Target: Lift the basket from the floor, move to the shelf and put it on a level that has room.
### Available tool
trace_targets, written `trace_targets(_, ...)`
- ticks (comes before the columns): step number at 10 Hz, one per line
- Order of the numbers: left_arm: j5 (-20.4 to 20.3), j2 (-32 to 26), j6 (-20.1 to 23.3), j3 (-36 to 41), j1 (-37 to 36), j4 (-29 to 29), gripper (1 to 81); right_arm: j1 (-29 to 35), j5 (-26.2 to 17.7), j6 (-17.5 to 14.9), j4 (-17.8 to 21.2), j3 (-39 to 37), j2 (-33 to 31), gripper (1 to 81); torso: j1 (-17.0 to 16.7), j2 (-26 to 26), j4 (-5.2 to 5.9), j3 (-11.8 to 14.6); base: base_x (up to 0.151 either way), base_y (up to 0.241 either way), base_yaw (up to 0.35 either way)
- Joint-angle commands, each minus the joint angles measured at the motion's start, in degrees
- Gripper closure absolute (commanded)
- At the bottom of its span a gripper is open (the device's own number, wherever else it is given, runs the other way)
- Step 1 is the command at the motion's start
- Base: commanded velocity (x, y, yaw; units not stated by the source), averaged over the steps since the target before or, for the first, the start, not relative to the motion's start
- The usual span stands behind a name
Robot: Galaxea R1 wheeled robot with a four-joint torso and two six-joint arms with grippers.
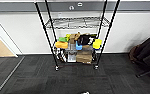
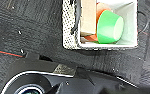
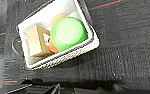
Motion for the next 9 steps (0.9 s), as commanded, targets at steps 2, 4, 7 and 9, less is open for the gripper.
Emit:
trace_targets(2, 3.23, 1.66, -0.31, -2.3, -4.71, -1.96, 1.0, 8.15, -8.33, -0.57, -1.08, -0.25, -1.88, 1.0, 4.85, -7.59, 0.0, -0.02, 0.0, 0.0, 0.0)
trace_targets(4, 3.41, 3.51, -0.32, -5.29, -5.4, -2.22, 1.0, 9.56, -9.2, -0.57, -1.35, -0.61, -1.88, 1.0, 7.21, -11.3, 0.0, -0.04, 0.0, 0.0, 0.0)
trace_targets(7, 4.2, 4.21, -0.49, -6.18, -6.11, -7.67, 1.0, 11.05, -10.96, -0.66, -1.87, -1.84, -1.79, 1.0, 10.6, -16.66, 0.0, -0.06, 0.0, 0.0, 0.0)
trace_targets(9, 4.2, 4.31, -0.49, -6.18, -6.63, -7.94, 1.0, 12.02, -11.05, -0.66, -2.14, -2.01, -1.62, 1.0, 13.24, -20.86, 0.0, -0.06, 0.0, 0.0, 0.0)
